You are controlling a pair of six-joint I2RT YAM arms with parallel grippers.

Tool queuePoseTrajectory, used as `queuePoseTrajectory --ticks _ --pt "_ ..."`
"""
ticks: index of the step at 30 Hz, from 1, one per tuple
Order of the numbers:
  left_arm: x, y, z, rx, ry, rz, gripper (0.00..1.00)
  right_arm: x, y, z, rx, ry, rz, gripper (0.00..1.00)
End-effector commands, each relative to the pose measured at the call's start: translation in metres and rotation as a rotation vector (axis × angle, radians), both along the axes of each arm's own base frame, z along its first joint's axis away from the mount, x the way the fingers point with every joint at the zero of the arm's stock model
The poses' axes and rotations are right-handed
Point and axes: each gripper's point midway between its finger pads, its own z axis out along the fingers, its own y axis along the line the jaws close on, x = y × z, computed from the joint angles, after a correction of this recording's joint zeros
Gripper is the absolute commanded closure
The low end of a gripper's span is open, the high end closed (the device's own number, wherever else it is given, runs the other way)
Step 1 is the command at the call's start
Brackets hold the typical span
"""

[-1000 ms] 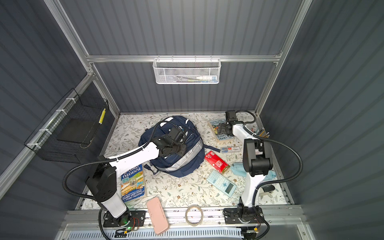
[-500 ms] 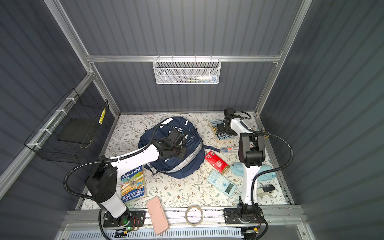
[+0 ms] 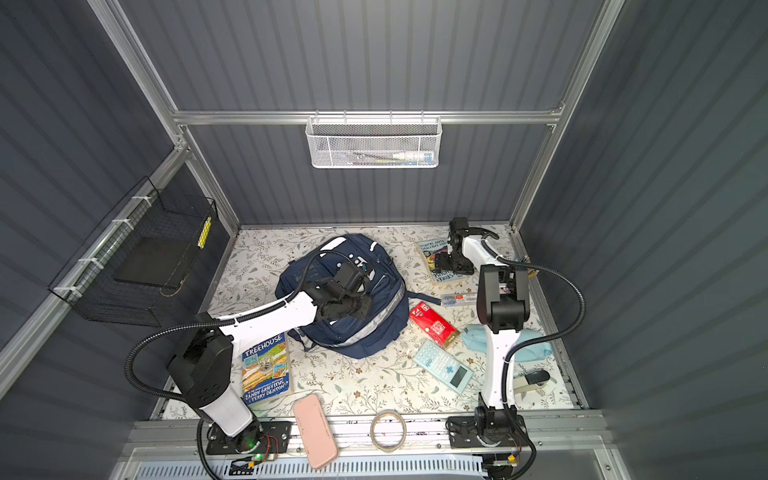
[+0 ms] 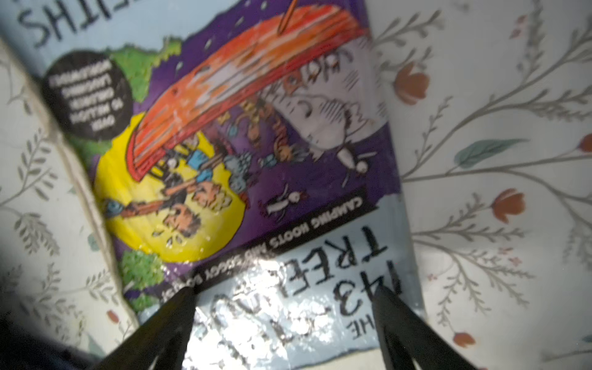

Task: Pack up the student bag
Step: 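Grasp the Treehouse paperback's edge with the right gripper and lift it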

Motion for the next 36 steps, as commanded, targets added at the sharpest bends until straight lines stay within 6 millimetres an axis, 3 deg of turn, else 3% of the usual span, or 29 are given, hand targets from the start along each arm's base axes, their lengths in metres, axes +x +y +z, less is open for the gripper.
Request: queuePoseTrajectory --ticks 1,7,12,21,26,32,36 --pt "0.001 -0.002 0.017 -0.056 -0.018 0.014 1.00 -0.037 0.018 -0.006 0.097 0.128 0.032 0.12" --pt "-0.001 0.002 0.019 -0.045 -0.023 0.016 1.00 -0.002 -0.017 0.015 -0.066 -0.007 -0.057 0.05" --pt "-0.001 0.006 0.020 -0.047 -0.032 0.027 1.00 0.020 -0.021 0.014 -0.074 -0.009 -0.008 0.02" --pt "-0.002 0.006 0.027 -0.064 -0.040 0.023 1.00 0.018 -0.008 0.001 0.058 0.053 0.094 0.06" --pt "-0.003 0.007 0.029 -0.064 -0.041 0.024 1.00 0.020 -0.016 -0.003 0.055 0.054 0.160 0.06" --pt "-0.001 0.007 0.028 -0.062 -0.045 0.029 1.00 0.009 -0.009 -0.021 0.073 0.102 0.252 0.09" --pt "-0.001 0.008 0.030 -0.060 -0.048 0.032 1.00 -0.002 0.003 -0.015 0.122 0.108 0.289 0.12"
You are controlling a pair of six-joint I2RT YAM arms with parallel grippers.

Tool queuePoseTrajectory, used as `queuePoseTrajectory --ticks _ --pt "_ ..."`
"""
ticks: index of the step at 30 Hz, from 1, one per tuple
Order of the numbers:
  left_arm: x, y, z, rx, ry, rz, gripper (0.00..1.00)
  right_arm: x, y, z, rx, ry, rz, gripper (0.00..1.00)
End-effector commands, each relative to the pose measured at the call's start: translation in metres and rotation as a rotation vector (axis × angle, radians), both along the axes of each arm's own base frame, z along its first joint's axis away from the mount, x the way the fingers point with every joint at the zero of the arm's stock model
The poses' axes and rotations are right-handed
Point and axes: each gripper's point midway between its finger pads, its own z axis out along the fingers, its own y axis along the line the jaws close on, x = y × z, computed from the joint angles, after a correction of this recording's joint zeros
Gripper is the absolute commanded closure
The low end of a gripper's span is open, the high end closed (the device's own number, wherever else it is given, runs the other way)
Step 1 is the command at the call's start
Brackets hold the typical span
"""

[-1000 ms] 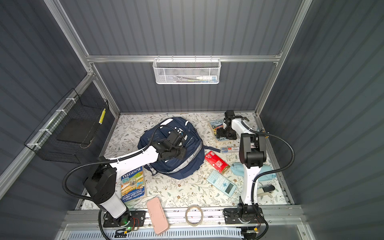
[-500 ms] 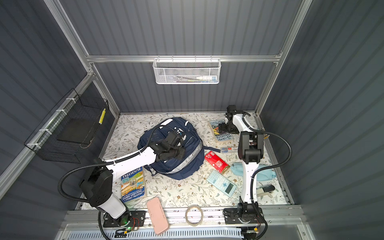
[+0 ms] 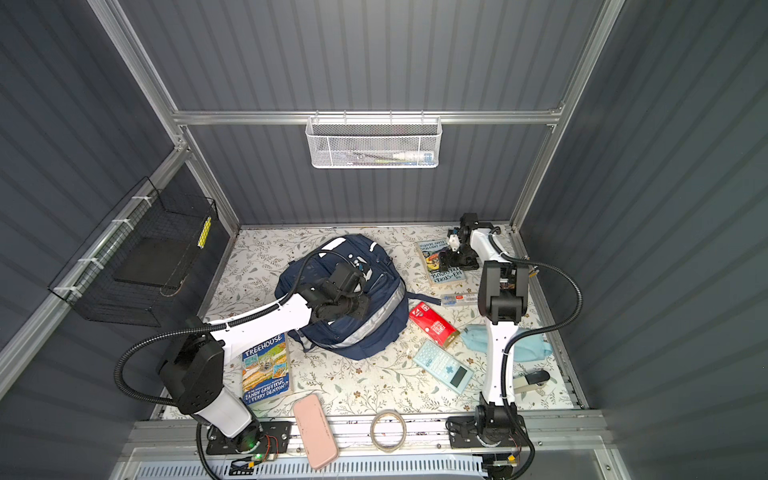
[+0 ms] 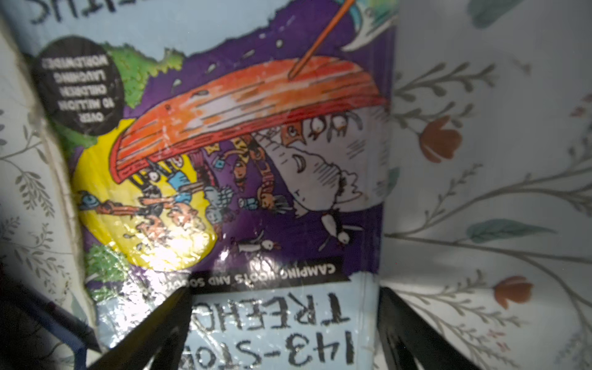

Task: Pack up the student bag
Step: 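Grasp the Treehouse paperback's edge with the right gripper and lift it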

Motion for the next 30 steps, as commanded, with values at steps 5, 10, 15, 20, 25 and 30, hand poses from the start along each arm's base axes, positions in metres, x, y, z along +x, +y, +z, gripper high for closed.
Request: queuePoseTrajectory --ticks 5,10,15,20,25,30 --pt "0.003 0.003 0.020 -0.042 -0.031 0.028 1.00 -0.044 0.036 0.002 0.086 0.095 0.116 0.19" --pt "0.002 0.006 0.019 -0.042 -0.034 0.031 1.00 -0.072 0.053 0.001 0.003 0.123 0.164 0.20" --pt "0.003 0.010 0.021 -0.050 -0.033 0.036 1.00 -0.054 0.035 0.030 0.038 0.075 -0.096 0.14" --pt "0.004 0.012 0.020 -0.059 -0.033 0.041 1.00 -0.043 0.041 0.071 -0.061 -0.064 -0.271 0.11" --pt "0.009 0.016 0.026 -0.099 -0.026 0.066 1.00 -0.027 0.087 0.072 -0.071 -0.097 -0.295 0.10" --pt "0.010 0.020 0.036 -0.127 -0.026 0.081 1.00 -0.009 0.120 0.054 -0.124 -0.098 -0.262 0.10"
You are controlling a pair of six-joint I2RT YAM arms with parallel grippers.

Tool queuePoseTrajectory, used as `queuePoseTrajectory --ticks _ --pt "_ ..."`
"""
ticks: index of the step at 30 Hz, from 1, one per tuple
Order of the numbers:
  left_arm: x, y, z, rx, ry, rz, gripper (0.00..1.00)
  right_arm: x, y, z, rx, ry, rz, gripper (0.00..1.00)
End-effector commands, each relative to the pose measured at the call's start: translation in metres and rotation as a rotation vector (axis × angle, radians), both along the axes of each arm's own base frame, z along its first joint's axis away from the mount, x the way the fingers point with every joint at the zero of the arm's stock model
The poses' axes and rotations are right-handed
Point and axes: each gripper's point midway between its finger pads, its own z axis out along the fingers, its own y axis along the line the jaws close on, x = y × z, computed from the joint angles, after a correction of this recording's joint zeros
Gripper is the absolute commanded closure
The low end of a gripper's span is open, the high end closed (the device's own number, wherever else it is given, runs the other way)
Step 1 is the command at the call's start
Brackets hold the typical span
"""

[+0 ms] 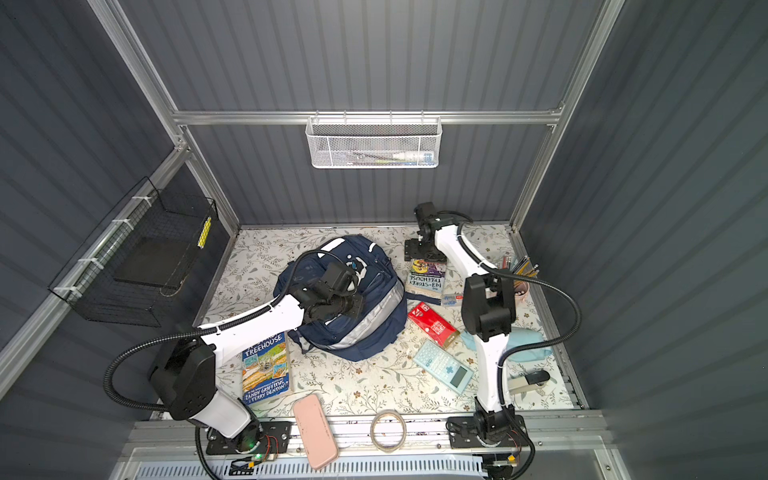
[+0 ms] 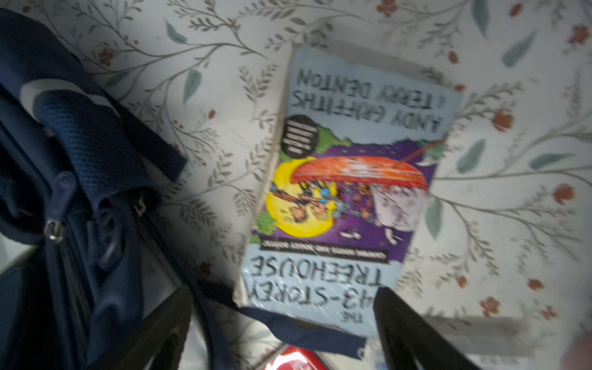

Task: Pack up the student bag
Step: 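Grasp the Treehouse paperback's edge with the right gripper and lift it, then carry the paperback into the open backpack with the right gripper while the left holds it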

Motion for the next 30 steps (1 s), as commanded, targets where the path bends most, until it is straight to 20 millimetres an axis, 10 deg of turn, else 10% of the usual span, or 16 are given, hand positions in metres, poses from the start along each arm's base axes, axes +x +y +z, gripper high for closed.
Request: queuePoseTrajectory --ticks 1,22,24,26,30 --pt "0.005 0.005 0.028 -0.069 -0.034 0.042 1.00 0.003 -0.005 -0.030 -0.097 0.060 -0.064 0.10" --pt "0.005 -0.002 0.037 -0.116 -0.019 0.028 1.00 -0.017 -0.025 -0.119 -0.343 0.272 0.051 0.21" --pt "0.006 -0.001 0.037 -0.114 -0.018 0.030 1.00 -0.015 -0.021 -0.116 -0.300 0.259 0.047 0.37" --pt "0.006 -0.001 0.039 -0.117 -0.023 0.030 1.00 -0.012 -0.018 -0.110 -0.265 0.241 0.046 0.76" --pt "0.007 -0.001 0.039 -0.116 -0.023 0.032 1.00 0.001 -0.012 -0.083 -0.216 0.162 0.059 0.91"
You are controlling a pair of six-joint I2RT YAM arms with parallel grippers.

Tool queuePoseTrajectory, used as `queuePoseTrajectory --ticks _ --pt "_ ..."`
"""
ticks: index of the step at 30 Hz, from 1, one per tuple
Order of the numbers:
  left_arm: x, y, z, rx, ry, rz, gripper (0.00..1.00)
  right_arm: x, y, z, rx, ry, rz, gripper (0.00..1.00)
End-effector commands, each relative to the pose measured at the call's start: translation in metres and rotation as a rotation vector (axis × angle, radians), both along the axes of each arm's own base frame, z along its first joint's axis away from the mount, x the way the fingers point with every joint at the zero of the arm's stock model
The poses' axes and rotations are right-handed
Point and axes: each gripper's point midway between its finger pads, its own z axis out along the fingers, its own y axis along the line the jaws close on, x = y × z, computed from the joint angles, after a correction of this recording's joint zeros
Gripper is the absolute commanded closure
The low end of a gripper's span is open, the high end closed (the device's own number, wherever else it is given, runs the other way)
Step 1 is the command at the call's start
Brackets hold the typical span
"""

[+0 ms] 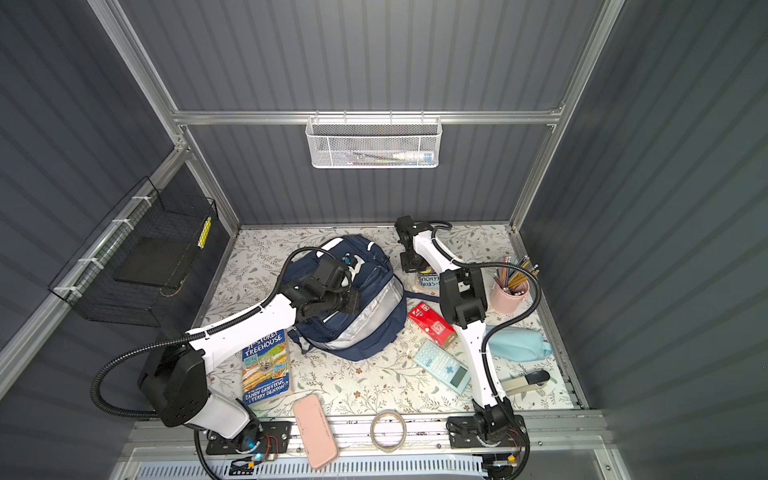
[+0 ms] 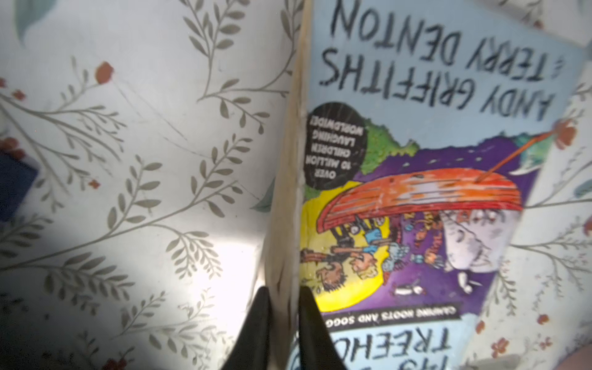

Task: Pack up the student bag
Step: 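Carry the paperback into the open backpack with the right gripper while the left holds it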

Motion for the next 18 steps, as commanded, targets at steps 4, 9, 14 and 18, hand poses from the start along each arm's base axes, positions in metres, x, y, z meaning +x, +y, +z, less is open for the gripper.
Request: queuePoseTrajectory --ticks 4,9,14,18 --pt "0.006 -0.005 0.022 -0.067 -0.017 0.020 1.00 0.002 -0.003 0.019 0.083 -0.031 0.025 1.00" --pt "0.009 -0.004 0.028 -0.080 -0.026 0.027 1.00 0.000 -0.007 0.061 0.194 -0.119 0.019 1.00" --pt "0.016 -0.006 0.033 -0.092 -0.025 0.023 1.00 -0.008 -0.024 0.112 0.202 -0.252 0.038 1.00" --pt "0.022 -0.003 0.042 -0.092 -0.048 0.031 1.00 -0.022 -0.036 0.143 0.163 -0.302 0.063 1.00"
